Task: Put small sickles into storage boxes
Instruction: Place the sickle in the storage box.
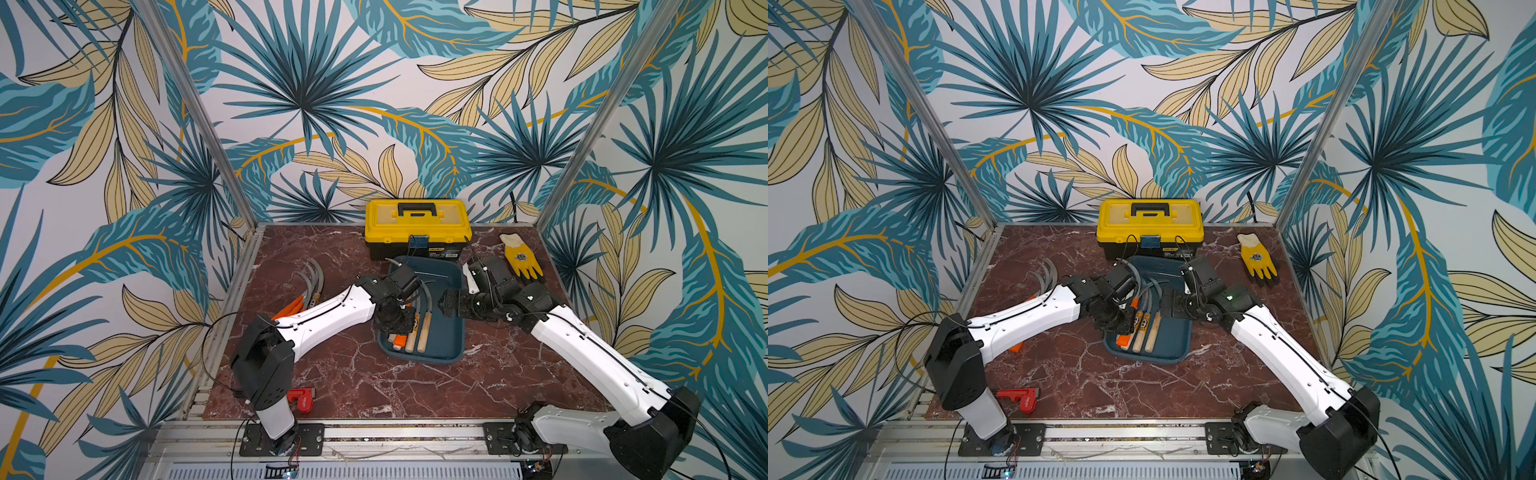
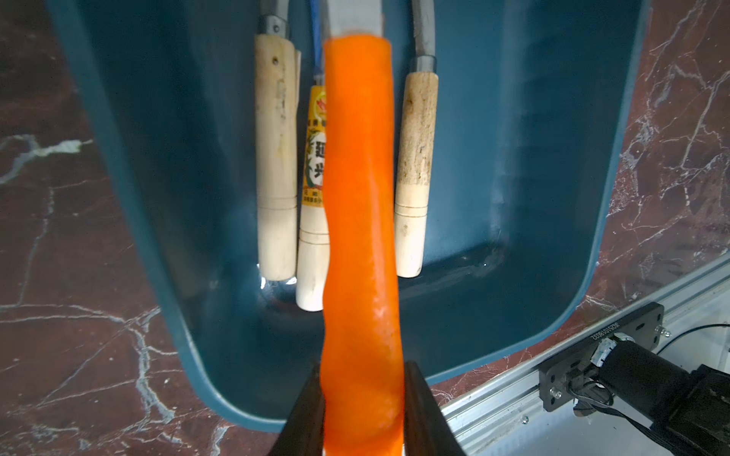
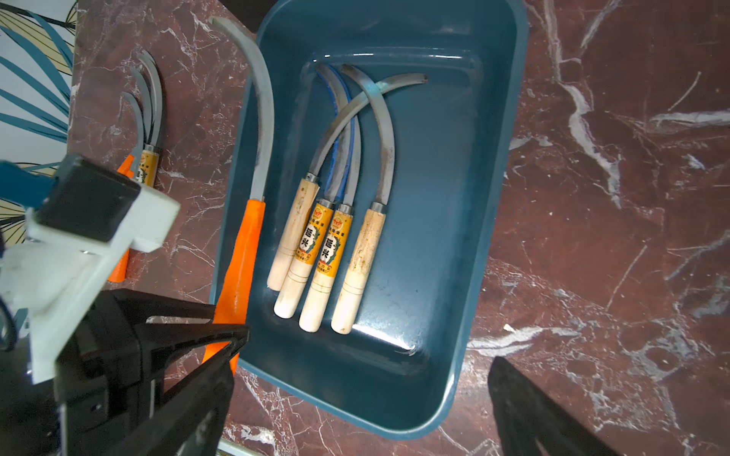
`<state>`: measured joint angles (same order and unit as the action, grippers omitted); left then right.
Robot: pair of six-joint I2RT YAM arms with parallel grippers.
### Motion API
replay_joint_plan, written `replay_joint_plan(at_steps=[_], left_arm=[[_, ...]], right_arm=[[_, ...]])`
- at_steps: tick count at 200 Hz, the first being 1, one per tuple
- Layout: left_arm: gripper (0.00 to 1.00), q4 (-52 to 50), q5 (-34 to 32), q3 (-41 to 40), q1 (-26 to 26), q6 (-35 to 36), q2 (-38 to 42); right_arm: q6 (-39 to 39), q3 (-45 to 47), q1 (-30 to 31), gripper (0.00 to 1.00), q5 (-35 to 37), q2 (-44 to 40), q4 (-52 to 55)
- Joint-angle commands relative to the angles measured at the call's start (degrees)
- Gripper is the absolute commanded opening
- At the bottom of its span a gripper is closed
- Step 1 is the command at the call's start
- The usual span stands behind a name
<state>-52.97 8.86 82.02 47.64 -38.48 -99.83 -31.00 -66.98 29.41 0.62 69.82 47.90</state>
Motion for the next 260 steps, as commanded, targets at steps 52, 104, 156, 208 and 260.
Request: replay_joint_plan(at_steps=[52,104,156,208,260], left_arm=[[0.01,0.17,4.21,8.43,1.05,2.16,-9.27],[0.0,0.27,7.04,13.09,1.67,3.04,-15.71],[0.0,0.24,9.42,19.04,2.41,2.88,-22.29],[0.0,0.22,11.53,24.96,2.92,2.56,-28.52],[0.03,0.14,13.11,28.7,2.85,2.52,-32.39]], right_arm=[[2.29,2.51,-4.15,1.0,-0.22,-3.32,3.76],[2.26,3.68,-6.38,1.0,-0.6,-5.0,4.35],[2.79,4.64,-7.65,1.0,-0.62,-6.35,5.62],[2.27,5.53,-8.23,0.99,-0.89,-7.36,5.7],[1.57,6.84,-8.76,1.0,-1.37,-8.22,5.55]])
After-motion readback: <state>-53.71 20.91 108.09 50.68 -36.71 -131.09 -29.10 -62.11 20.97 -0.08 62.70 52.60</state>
